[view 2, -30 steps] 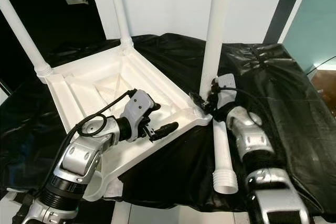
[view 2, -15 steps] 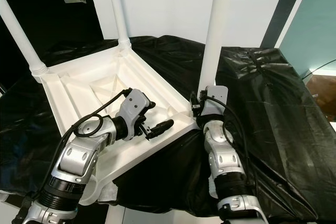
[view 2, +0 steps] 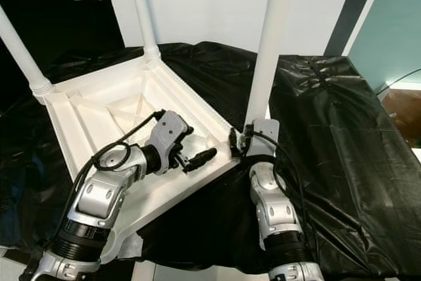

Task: Building children table

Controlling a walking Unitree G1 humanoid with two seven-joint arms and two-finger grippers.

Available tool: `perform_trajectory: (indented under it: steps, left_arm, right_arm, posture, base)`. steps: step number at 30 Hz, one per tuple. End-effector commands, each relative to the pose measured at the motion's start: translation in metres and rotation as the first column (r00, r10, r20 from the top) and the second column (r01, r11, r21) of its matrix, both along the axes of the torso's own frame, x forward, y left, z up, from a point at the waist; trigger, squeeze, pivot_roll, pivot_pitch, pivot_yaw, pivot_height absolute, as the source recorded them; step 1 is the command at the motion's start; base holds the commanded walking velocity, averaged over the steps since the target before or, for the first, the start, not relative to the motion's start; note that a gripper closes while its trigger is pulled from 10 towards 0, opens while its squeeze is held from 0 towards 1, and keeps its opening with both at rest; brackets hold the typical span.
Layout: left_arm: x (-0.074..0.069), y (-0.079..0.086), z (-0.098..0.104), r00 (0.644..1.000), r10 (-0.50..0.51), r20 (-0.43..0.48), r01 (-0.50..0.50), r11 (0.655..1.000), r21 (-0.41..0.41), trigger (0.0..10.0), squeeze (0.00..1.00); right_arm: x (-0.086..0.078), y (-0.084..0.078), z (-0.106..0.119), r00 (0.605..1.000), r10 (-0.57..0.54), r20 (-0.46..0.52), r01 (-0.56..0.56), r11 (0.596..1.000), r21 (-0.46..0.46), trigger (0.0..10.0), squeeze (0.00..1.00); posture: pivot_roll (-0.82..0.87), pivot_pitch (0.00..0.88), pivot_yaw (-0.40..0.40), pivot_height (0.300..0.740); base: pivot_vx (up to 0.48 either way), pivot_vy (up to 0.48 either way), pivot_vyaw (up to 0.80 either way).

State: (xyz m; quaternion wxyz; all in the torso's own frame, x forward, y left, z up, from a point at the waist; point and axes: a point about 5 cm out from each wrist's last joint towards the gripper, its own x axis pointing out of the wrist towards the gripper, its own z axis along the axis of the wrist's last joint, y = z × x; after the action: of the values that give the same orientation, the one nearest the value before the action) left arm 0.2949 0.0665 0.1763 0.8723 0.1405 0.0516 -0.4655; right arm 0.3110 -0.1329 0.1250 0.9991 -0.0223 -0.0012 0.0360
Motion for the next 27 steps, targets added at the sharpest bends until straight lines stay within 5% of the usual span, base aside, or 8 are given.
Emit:
perform_trajectory:
  steps: [1, 6, 7, 8, 15, 27]
  left_arm:
    - [0.006, 0.005, 0.002, 0.987, 0.152, 0.058, -0.152, 0.988, -0.002, 10.0, 0.0]
    - [0.004, 0.005, 0.004, 0.988, 0.14, 0.067, -0.14, 0.99, 0.001, 10.0, 0.0]
    - [0.003, 0.005, 0.004, 0.99, 0.125, 0.071, -0.125, 0.992, 0.003, 10.0, 0.0]
    - [0.003, 0.004, 0.004, 0.991, 0.116, 0.073, -0.117, 0.993, 0.005, 10.0, 0.0]
    - [0.002, 0.003, 0.004, 0.993, 0.095, 0.073, -0.096, 0.995, 0.012, 10.0, 0.0]
    - [0.003, -0.003, 0.005, 0.994, 0.066, 0.086, -0.068, 0.998, 0.015, 10.0, 0.0]
  right_arm:
    - [-0.004, -0.004, 0.003, 0.998, 0.062, 0.017, -0.062, 0.998, -0.009, 10.0, 1.0]
    - [-0.006, -0.024, 0.006, 0.992, 0.126, 0.031, -0.126, 0.992, -0.021, 10.0, 1.0]
    - [-0.008, -0.033, 0.008, 0.976, 0.215, 0.037, -0.213, 0.976, -0.051, 10.0, 0.1]
    - [-0.009, -0.036, 0.007, 0.962, 0.27, 0.027, -0.268, 0.961, -0.059, 10.0, 0.0]
    - [0.0, -0.054, 0.012, 0.942, 0.334, 0.017, -0.332, 0.939, -0.087, 10.0, 0.0]
    - [0.022, -0.05, 0.03, 0.773, 0.624, -0.113, -0.633, 0.746, -0.206, 10.0, 0.0]
  posture:
    - [-0.03, 0.004, -0.007, 0.74]
    - [-0.03, 0.004, -0.007, 0.74]
    - [-0.04, 0.003, -0.003, 0.74]
    - [-0.04, 0.003, -0.004, 0.74]
    - [-0.04, 0.0, 0.0, 0.74]
    - [-0.03, 0.0, 0.003, 0.74]
  base:
    - [0.0, 0.0, 0.0]
    - [0.0, 0.0, 0.0]
    - [0.0, 0.0, 0.0]
    - [0.0, 0.0, 0.0]
    - [0.0, 0.0, 0.0]
    - [0.0, 0.0, 0.0]
